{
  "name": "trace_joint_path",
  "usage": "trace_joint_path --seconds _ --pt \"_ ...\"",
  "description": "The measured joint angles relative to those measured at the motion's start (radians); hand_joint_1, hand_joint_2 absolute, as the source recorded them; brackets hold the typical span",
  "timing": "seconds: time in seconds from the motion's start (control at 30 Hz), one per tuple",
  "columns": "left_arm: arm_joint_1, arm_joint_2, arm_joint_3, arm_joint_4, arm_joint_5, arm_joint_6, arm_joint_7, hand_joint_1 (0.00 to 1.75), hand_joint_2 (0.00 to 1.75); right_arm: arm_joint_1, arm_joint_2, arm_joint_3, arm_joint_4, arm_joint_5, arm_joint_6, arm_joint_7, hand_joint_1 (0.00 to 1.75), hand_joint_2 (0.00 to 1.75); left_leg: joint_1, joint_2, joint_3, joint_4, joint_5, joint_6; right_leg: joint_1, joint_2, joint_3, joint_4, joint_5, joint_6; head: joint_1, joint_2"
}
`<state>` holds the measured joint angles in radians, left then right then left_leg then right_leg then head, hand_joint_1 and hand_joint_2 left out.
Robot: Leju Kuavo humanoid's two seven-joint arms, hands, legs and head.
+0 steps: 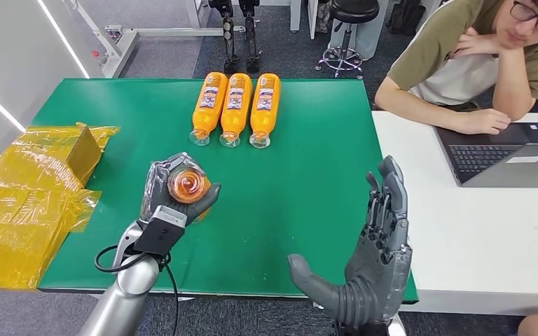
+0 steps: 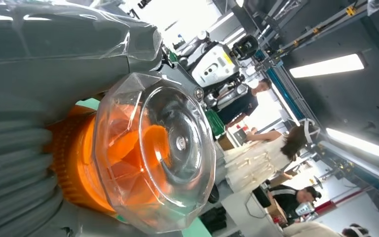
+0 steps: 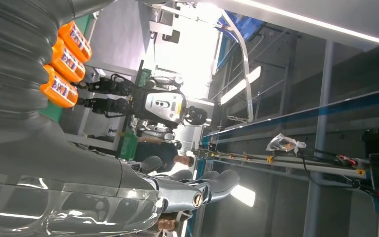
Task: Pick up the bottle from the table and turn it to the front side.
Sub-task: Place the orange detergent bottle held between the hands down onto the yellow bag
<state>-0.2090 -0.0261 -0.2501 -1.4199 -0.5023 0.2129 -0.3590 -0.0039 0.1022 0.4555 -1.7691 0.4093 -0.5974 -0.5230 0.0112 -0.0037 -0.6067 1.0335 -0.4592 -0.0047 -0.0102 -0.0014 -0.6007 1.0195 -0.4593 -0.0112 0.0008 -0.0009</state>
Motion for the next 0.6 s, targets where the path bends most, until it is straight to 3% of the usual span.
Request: trace_joint_path --seconds 0.13,0.2,0.3,0.43,0.5,0.6 --pt "0.000 0.029 0.006 -0.007 -0.057 0.022 0.029 1.75 1.75 0.005 -0.003 0.000 -0.005 -0.002 -0.007 -0.001 0.00 1.75 0.000 0.000 0.000 0.000 0.000 0.000 0.000 0.000 0.000 0.000 0.000 0.000 0.000 0.000" --pt "-0.001 0.077 0.010 -0.009 -0.165 0.061 0.085 1.75 1.75 0.013 -0.008 0.000 -0.013 -0.011 -0.018 -0.003 0.00 1.75 0.000 0.002 0.000 0.000 0.000 0.000 0.000 0.002 0.000 0.000 0.000 0.000 0.000 0.000" --pt "-0.011 0.194 0.026 -0.009 -0.334 0.103 0.166 1.75 1.75 0.035 -0.021 0.002 -0.026 -0.030 -0.036 -0.009 0.00 1.75 0.001 0.004 0.001 -0.001 0.000 -0.001 0.001 0.004 -0.001 0.001 0.000 -0.001 0.000 0.000" --pt "-0.042 0.397 0.045 -0.007 -0.548 0.074 0.237 1.75 1.75 0.061 -0.036 0.005 -0.044 -0.043 -0.060 -0.018 0.00 1.75 0.003 0.005 0.001 -0.001 0.000 -0.004 0.003 0.005 -0.003 0.002 -0.001 -0.005 0.000 0.000" --pt "-0.061 0.459 0.049 -0.004 -0.574 0.060 0.238 1.75 1.75 0.065 -0.040 0.007 -0.052 -0.044 -0.063 -0.019 0.00 1.75 0.003 0.004 0.001 -0.001 0.000 -0.005 0.004 0.004 -0.003 0.002 -0.002 -0.005 0.000 0.000" --pt "-0.074 0.507 0.050 -0.003 -0.587 0.054 0.240 1.75 1.75 0.067 -0.043 0.011 -0.059 -0.044 -0.063 -0.019 0.00 1.75 0.003 0.005 0.001 -0.001 -0.001 -0.005 0.004 0.004 -0.002 0.002 -0.002 -0.006 0.000 0.000"
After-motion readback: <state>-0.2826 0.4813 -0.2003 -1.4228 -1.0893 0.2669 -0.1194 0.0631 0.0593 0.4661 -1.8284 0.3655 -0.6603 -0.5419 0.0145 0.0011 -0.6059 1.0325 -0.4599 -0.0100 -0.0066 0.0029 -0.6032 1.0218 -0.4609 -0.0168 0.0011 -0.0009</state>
